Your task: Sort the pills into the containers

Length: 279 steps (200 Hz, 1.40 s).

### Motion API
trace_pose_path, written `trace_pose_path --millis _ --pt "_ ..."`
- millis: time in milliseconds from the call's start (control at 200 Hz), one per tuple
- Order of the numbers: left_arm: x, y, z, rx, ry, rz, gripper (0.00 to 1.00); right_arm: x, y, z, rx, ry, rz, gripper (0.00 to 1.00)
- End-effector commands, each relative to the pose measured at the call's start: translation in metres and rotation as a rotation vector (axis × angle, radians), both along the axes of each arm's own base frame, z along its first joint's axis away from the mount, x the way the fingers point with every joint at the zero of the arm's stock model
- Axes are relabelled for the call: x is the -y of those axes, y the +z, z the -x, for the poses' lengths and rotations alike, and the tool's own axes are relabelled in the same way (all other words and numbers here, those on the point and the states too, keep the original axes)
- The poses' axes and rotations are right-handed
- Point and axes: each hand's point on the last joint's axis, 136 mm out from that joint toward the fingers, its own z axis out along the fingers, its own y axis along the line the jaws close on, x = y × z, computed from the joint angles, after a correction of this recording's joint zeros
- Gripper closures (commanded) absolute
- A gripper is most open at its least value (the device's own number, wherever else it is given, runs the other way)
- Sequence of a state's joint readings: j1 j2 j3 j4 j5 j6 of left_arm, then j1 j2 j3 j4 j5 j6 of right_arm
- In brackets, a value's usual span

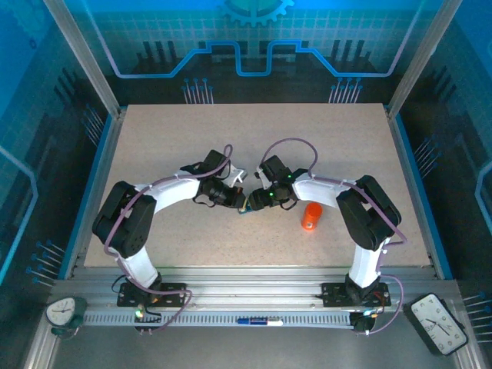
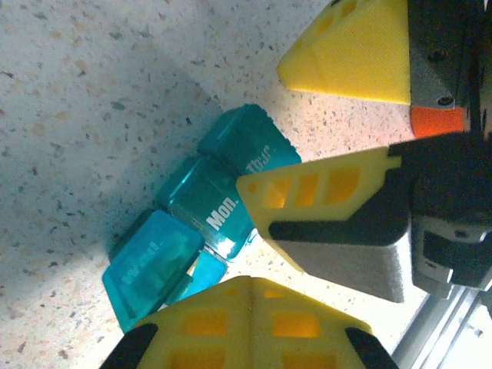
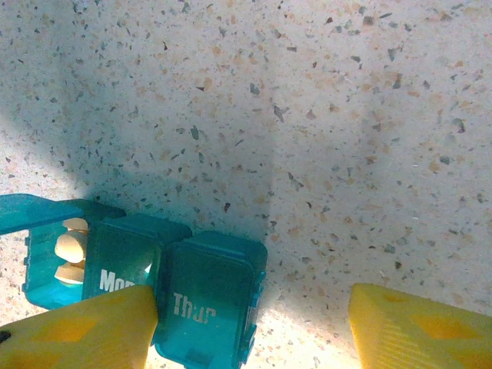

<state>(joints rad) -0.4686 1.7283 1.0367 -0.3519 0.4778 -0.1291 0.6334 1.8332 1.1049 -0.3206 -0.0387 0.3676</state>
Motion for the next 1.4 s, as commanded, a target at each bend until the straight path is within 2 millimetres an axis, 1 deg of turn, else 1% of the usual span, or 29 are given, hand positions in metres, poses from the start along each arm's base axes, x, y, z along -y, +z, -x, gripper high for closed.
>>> trace_pose_path --millis 0,110,165,215,360,435,535,590,705,856,941,1006,1176,1391 --pt "-0.001 0.0 0.014 -0.034 -0.009 -0.002 1.0 0.023 -0.032 0.015 -0.089 -0.035 0.089 0.32" --pt "-0.001 -0.001 0.015 -0.037 -0.007 -0.007 1.0 0.023 -0.033 0.015 -0.091 -0.035 0.088 0.32" --pt "-0.002 0.003 0.012 -0.01 0.005 -0.001 1.0 0.023 -0.033 0.015 -0.092 -0.035 0.088 0.32" --pt "-0.001 0.012 0.007 0.025 0.015 0.007 1.0 0.023 -0.034 0.016 -0.093 -0.034 0.088 0.33" --pt "-0.006 0.042 -0.014 0.148 0.061 -0.005 1.0 0.024 -0.035 0.017 -0.096 -0.034 0.09 0.33" --pt "-0.01 0.055 -0.027 0.197 0.095 -0.009 0.97 0.024 -0.034 0.016 -0.094 -0.035 0.089 0.33" --pt "-0.018 0.062 -0.043 0.201 0.134 -0.011 0.97 0.024 -0.036 0.017 -0.096 -0.034 0.091 0.33" --pt "-0.022 0.061 -0.049 0.182 0.147 -0.016 0.96 0.025 -0.036 0.017 -0.098 -0.037 0.09 0.33" --pt "-0.027 0.05 -0.058 0.133 0.156 -0.033 0.96 0.024 -0.037 0.017 -0.099 -0.037 0.088 0.33" --pt "-0.029 0.03 -0.059 0.058 0.148 -0.055 0.96 0.023 -0.037 0.016 -0.1 -0.036 0.087 0.33" --pt "-0.028 0.02 -0.054 0.022 0.137 -0.056 0.96 0.023 -0.037 0.017 -0.103 -0.036 0.085 0.33" --pt "-0.027 0.017 -0.05 0.005 0.131 -0.051 0.96 0.023 -0.038 0.016 -0.103 -0.036 0.086 0.33" --pt "-0.024 0.013 -0.039 -0.026 0.119 -0.025 0.96 0.023 -0.04 0.017 -0.109 -0.037 0.086 0.33" --pt "-0.014 0.008 -0.021 -0.054 0.085 -0.018 0.95 0.022 -0.041 0.016 -0.113 -0.038 0.083 0.33"
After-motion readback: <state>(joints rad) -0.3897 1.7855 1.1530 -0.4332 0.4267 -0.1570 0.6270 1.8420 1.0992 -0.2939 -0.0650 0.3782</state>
